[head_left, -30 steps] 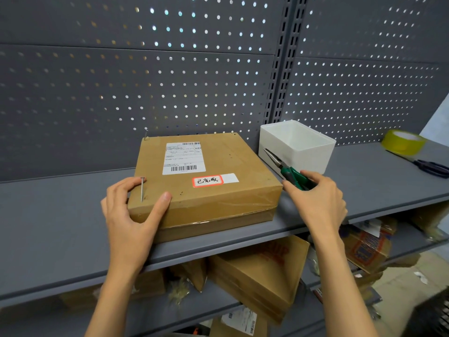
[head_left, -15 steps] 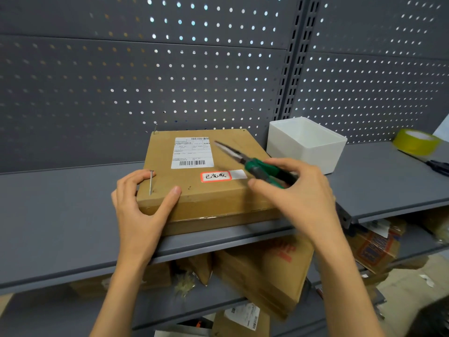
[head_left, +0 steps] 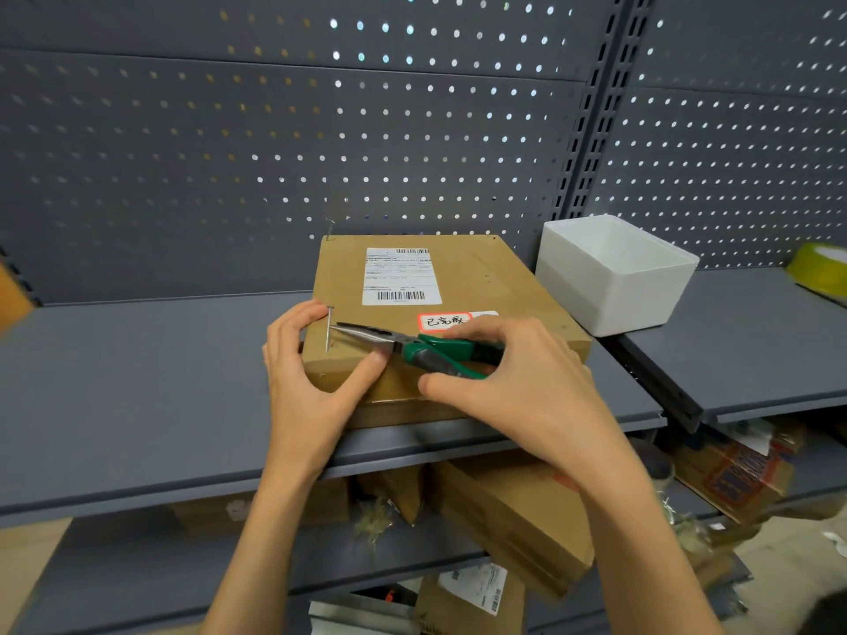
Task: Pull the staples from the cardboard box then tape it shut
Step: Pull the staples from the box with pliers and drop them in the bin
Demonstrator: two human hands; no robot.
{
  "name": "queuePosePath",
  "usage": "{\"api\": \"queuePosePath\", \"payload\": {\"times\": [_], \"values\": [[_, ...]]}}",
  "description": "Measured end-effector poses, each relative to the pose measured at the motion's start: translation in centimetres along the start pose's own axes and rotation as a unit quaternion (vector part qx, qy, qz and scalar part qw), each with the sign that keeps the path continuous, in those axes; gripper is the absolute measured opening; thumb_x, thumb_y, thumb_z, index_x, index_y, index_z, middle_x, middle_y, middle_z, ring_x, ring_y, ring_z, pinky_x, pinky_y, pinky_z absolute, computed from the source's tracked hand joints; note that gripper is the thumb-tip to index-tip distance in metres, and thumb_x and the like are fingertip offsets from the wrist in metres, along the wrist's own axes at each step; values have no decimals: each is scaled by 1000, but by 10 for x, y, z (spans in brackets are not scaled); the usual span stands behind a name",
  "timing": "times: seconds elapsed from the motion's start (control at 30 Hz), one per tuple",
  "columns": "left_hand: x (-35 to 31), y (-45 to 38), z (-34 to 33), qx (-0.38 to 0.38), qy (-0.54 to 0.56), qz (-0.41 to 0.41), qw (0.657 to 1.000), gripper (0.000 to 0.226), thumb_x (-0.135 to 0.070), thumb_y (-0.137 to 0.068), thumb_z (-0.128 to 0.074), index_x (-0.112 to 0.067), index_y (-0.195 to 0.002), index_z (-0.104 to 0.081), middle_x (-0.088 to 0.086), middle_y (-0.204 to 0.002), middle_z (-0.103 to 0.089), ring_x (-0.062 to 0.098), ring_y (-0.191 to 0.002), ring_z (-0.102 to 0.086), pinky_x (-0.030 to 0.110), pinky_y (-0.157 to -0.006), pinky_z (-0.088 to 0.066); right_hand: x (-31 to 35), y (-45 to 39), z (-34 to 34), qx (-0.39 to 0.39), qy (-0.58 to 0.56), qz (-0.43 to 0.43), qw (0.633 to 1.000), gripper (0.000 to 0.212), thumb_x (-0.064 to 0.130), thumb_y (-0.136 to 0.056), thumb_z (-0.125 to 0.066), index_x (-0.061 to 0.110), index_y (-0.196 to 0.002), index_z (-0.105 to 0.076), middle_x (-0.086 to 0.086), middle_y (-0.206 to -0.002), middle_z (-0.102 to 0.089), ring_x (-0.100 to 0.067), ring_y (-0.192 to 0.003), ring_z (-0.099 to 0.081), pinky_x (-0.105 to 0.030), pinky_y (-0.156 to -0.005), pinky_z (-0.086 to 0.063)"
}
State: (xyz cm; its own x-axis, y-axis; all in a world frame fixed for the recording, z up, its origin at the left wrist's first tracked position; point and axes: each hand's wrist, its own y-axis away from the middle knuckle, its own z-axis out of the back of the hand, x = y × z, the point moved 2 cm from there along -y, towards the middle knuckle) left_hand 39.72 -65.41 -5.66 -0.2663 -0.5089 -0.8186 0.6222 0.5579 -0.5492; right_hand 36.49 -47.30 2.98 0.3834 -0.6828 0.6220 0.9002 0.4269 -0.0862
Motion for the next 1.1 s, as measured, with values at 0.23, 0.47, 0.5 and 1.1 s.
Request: {"api": "queuePosePath", "payload": {"times": [0.23, 0.47, 0.5, 1.1], "values": [[2, 0, 1, 15, 17, 9, 1000, 73, -53, -63, -65, -21, -126, -45, -4, -130, -42, 9, -125, -40, 21, -103, -36, 1, -6, 3, -2, 18, 16, 1000, 49, 56, -63, -71, 42, -109, -63, 24, -94, -56, -3, -91, -51, -14, -61, -33], [-1, 0, 1, 18, 30, -1, 999, 70, -50, -63, -65, -21, -124, -43, -3, -129, -43, 12, -125, -40, 12, -101, -34, 9, -6, -4, 4, 33, 32, 999, 50, 56, -65, -70, 42, -112, -61, 20, -112, -57, -4, -96, -51, -27, -72, -37], [-1, 0, 1, 19, 33, 0, 999, 70, -49, -63, -65, -21, -123, -43, -4, -128, -43, 12, -125, -40, 13, -102, -35, 10, -6, -5, 1, 34, 33, 999, 49, 56, -65, -70, 42, -111, -62, 20, -113, -57, -5, -98, -52, -28, -73, -38], [0, 2, 2, 33, 76, 12, 997, 69, -44, -67, -63, -12, -124, -41, 6, -132, -43, 15, -124, -43, 18, -99, -39, -8, 3, -27, -18, -128, -5, 992, 19, 54, -59, -70, 46, -73, -61, 33, -75, -51, 12, -80, -45, -12, -66, -36]]}}
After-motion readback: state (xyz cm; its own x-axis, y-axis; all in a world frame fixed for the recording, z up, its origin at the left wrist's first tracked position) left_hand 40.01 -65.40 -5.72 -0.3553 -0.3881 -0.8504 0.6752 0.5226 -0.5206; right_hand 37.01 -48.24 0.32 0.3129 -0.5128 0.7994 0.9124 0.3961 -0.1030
